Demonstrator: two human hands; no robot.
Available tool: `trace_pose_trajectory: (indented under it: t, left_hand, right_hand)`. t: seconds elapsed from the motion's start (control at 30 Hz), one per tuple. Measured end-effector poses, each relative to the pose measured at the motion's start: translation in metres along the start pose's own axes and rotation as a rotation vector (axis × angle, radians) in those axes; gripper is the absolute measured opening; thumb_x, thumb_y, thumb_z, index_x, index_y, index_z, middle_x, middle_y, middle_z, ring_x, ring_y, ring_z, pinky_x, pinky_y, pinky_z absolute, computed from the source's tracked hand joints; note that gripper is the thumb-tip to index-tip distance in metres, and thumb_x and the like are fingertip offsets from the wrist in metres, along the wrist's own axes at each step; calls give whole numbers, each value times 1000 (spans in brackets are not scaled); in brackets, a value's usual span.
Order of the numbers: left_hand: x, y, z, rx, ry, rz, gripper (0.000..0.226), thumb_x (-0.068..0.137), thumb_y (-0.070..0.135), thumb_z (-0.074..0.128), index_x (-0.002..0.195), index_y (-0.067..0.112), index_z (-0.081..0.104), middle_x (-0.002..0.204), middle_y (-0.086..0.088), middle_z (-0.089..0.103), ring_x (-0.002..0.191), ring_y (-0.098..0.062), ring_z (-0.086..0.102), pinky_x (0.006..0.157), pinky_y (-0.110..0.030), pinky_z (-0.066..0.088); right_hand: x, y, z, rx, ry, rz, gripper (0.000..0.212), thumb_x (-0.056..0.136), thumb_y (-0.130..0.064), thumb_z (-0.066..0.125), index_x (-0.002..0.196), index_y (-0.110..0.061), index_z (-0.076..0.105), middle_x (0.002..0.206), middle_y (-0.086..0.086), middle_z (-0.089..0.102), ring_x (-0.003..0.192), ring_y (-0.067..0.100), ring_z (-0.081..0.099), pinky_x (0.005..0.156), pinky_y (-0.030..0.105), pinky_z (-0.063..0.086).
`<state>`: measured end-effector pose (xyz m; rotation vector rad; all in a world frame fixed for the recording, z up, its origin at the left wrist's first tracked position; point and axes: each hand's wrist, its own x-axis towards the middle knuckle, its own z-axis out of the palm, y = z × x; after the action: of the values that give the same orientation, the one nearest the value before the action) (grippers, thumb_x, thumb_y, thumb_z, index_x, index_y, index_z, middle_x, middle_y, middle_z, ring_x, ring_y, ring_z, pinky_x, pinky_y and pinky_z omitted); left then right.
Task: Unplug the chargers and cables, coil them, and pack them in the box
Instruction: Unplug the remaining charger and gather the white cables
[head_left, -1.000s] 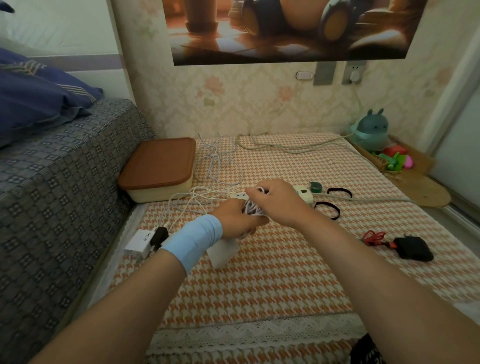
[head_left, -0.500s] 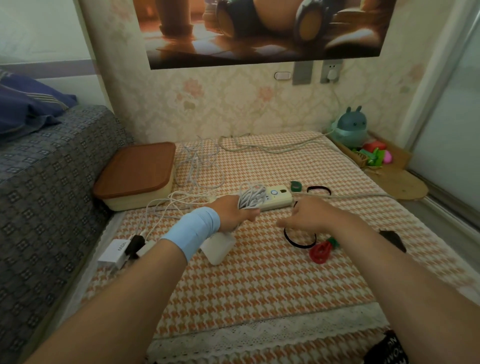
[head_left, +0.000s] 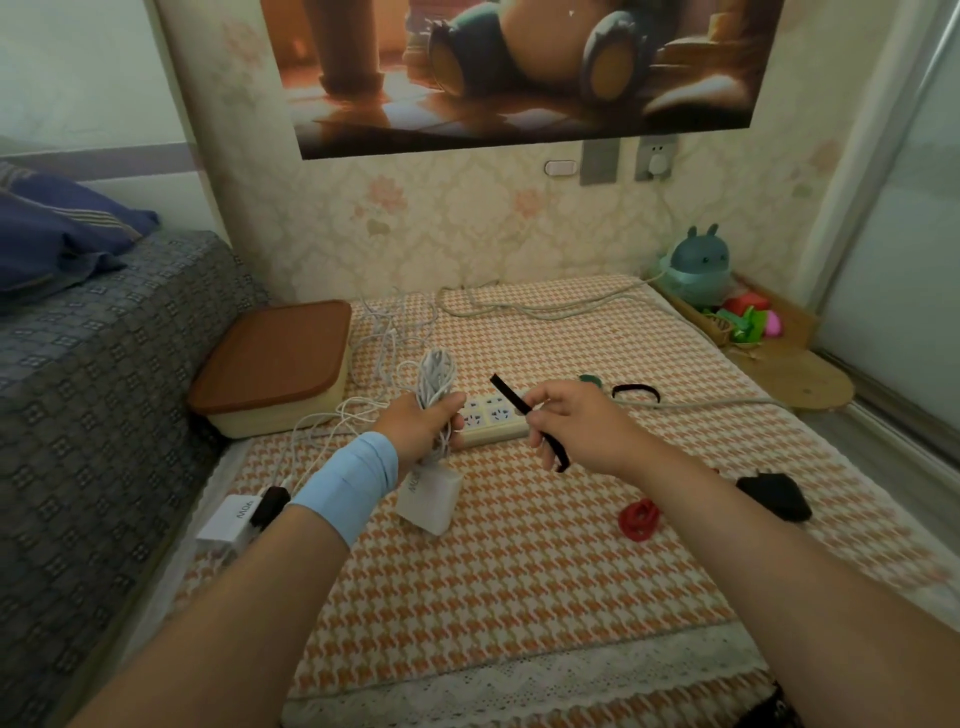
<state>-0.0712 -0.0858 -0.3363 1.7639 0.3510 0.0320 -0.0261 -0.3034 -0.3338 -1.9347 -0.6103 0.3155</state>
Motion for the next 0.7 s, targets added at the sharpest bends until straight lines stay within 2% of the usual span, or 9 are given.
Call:
trace_pose_trajectory:
  t: [0.13,0.2,0.3,0.37,0.47,0.53,0.63,0.7]
  left_hand:
    - [-5,2,4,41,65,16,30,96,34,60,88,6,51,52,2,50,44,-15,47,56,-30,43]
    - [-10,3,9,125,71,38,29,98,29,56,80,8,46,54,-2,45,44,-15,43,45,-23,39]
    - [-17,3,13,214,28,95,27,98,18,49,73,9,47,59,-6,47,51,-19,45,50,-28,39]
    - [-20,3,10,280,12,133,31,99,15,45,69,9,50,56,-5,52,45,-14,49,46,-22,38]
    - [-24,5,5,283,-54,176,30,101,14,44,73,8,53,57,-4,56,36,-5,51,41,-15,39]
    - [-26,6,2,304,-94,182,27,100,11,45,74,11,54,57,-3,57,39,-5,52,42,-15,40]
    - [-26,5,2,291,-152,154,18,98,7,46,83,7,56,62,-4,55,48,-13,52,45,-19,43]
    - [-26,6,0,293,-202,158,11,98,9,48,91,6,56,67,-8,52,54,-17,50,52,-24,45]
  right_hand:
    - [-2,-24,18,131,38,-95,15,103,-9,54,106,-11,69,73,2,68,44,16,49,46,29,45]
    - [-2,-36,28,148,24,-139,15,102,-10,57,100,-9,72,68,-4,66,44,9,43,45,23,37]
    - [1,-48,43,57,21,-185,19,99,-17,64,83,-15,75,60,-13,66,51,-1,56,55,9,41]
    - [6,-48,51,1,94,-178,19,94,-23,71,76,-23,78,68,-9,72,61,-1,63,63,12,47]
    - [14,-44,57,-21,193,-96,26,88,-31,78,69,-14,78,60,4,70,43,5,50,50,19,43]
    - [17,-45,59,-50,227,-36,32,85,-34,81,64,-10,77,57,8,68,40,9,49,47,20,43]
    - [20,-47,62,-75,260,-5,32,81,-33,84,65,-7,75,59,5,70,48,11,62,53,27,54]
    - [20,-46,62,-71,259,-3,33,81,-32,84,66,-4,74,55,4,67,42,7,57,54,31,54]
